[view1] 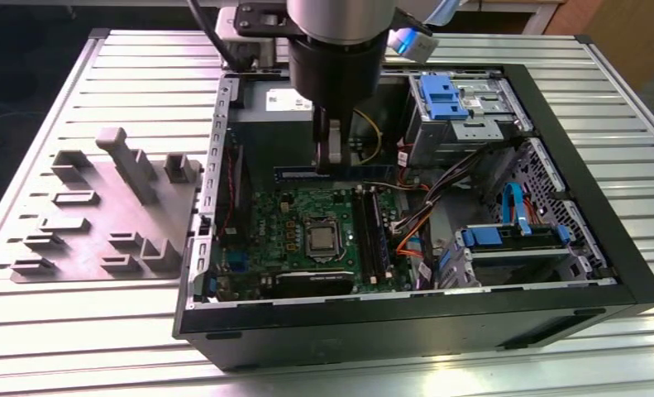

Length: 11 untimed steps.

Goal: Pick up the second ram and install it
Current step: 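Pick up the second ram and move it above second insertion slot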

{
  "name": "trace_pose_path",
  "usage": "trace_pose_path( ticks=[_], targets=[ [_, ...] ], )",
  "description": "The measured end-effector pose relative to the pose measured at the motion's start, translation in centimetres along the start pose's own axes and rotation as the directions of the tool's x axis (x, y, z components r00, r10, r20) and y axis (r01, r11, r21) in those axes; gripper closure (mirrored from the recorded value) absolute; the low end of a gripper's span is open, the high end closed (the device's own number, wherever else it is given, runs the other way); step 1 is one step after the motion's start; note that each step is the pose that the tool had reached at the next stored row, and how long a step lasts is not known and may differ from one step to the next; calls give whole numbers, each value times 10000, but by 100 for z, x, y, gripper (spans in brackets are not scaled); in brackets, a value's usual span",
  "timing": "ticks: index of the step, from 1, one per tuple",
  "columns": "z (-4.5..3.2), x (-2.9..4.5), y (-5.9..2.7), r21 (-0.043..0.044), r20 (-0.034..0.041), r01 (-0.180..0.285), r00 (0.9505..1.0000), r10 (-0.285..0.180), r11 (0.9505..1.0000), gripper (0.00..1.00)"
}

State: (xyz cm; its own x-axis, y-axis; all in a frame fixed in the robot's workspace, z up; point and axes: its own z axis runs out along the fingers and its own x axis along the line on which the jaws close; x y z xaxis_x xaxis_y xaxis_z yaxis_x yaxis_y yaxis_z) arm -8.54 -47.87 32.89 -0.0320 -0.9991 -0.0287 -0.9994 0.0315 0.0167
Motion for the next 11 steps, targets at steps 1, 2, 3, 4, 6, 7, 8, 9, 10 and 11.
trace_pose_path(
  ticks=[1,2,3,4,6,7,8,9,10,11],
  targets=[
    [14,0,0,-1,-1,0,10000,0,10000,89],
    [27,1,-1,0,0,0,10000,0,10000,89],
    [41,1,-1,0,0,1,10000,-1,10000,89],
    [54,2,-1,0,-1,1,10000,-1,10000,89],
    [73,2,-2,0,-1,1,10000,-1,10000,89],
    [85,2,-2,0,-1,0,10000,0,10000,89],
    [103,3,-2,0,-1,1,10000,-1,10000,89],
    [121,4,-2,0,-2,0,10000,0,10000,89],
    [138,4,-3,0,-2,1,10000,-1,10000,89],
    [152,4,-3,0,-2,0,10000,0,10000,89]
  ],
)
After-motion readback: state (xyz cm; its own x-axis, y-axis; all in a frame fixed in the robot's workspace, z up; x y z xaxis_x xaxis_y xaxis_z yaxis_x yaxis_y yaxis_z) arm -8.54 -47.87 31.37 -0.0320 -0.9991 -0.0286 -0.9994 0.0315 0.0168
